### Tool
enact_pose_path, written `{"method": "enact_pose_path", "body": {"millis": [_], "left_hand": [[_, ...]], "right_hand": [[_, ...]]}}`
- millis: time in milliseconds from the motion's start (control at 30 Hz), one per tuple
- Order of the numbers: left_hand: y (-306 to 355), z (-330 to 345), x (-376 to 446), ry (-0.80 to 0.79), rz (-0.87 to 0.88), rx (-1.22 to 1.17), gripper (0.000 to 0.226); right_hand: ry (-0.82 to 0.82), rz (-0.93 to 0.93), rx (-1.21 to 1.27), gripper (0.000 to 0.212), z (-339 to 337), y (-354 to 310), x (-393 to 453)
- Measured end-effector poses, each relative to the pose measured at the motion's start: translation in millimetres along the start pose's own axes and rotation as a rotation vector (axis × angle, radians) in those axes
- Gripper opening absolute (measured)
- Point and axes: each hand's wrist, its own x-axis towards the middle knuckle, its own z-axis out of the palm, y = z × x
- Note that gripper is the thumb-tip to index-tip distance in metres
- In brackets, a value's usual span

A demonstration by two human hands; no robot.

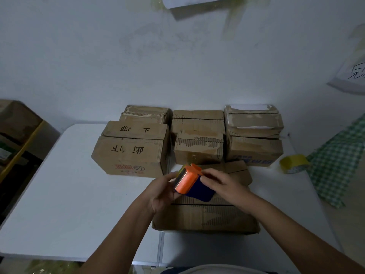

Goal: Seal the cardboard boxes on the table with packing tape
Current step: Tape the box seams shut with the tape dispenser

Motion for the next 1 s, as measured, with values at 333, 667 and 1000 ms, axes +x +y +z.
{"method": "enact_pose_path", "body": {"millis": [333,667,1000], "left_hand": [[-18.3,7.6,2.4,-0.057,0.266,-0.006,0.067],[-3.4,-0.4,-6.3,-0.176,0.433,0.524,0.039],[0.7,2.7,9.5,-0.021,1.105,1.408,0.046]], "right_hand": [[0.016,0.257,0.301,0.050,5.3,-7.4,7.7],[0.113,0.325,0.334,0.013,7.9,-8.9,14.4],[-0.024,0.411,0.332,0.043,3.3,-8.8,14.1]]}}
